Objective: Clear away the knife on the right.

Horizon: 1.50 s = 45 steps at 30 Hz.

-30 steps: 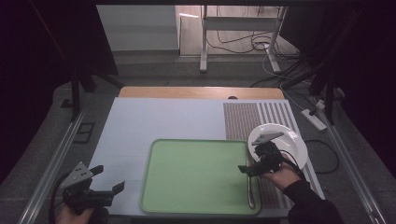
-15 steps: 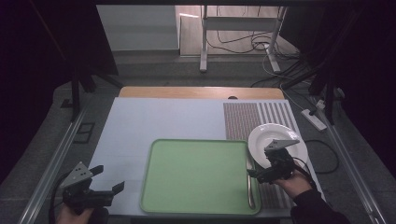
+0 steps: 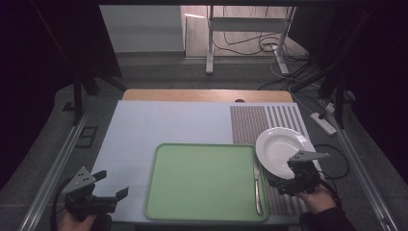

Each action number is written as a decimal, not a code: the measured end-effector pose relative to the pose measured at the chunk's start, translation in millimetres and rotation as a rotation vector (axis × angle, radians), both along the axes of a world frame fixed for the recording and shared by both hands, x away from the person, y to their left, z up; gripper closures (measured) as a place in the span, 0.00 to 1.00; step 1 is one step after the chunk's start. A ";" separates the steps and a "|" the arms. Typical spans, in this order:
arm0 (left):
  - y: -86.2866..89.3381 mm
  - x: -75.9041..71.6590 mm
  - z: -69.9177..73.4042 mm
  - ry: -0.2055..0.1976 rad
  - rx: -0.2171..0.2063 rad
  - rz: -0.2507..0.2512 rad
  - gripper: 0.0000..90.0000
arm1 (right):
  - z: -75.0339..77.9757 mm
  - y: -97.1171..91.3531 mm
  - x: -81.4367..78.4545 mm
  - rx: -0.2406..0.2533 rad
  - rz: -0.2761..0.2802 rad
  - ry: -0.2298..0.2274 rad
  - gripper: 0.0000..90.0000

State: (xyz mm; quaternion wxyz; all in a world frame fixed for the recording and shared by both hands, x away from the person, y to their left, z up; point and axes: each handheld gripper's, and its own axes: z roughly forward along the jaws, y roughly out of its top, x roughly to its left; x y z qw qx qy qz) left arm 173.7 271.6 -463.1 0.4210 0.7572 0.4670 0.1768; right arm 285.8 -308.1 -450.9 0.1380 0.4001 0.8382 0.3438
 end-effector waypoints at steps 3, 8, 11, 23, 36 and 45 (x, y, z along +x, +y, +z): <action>0.1 0.1 0.0 0.000 -0.001 0.000 0.02 | -0.7 -5.2 -3.4 0.003 -0.012 -0.001 0.00; 0.1 0.1 0.0 0.001 -0.001 0.000 0.02 | -1.0 -12.5 -8.6 0.014 -0.039 0.005 0.00; 0.0 0.2 0.0 0.002 0.000 0.001 0.02 | 0.5 -17.0 -11.4 0.026 -0.054 0.005 0.00; 0.4 0.4 -0.1 0.004 -0.005 0.003 0.02 | 4.4 -27.7 -21.6 0.034 -0.089 -0.027 0.00; 1.0 0.5 -0.4 0.006 -0.009 0.006 0.03 | 7.6 -36.9 -32.4 0.040 -0.129 -0.045 0.00; 1.2 0.6 -0.5 0.008 -0.009 0.008 0.03 | 8.4 -41.9 -37.5 0.025 -0.164 -0.047 0.00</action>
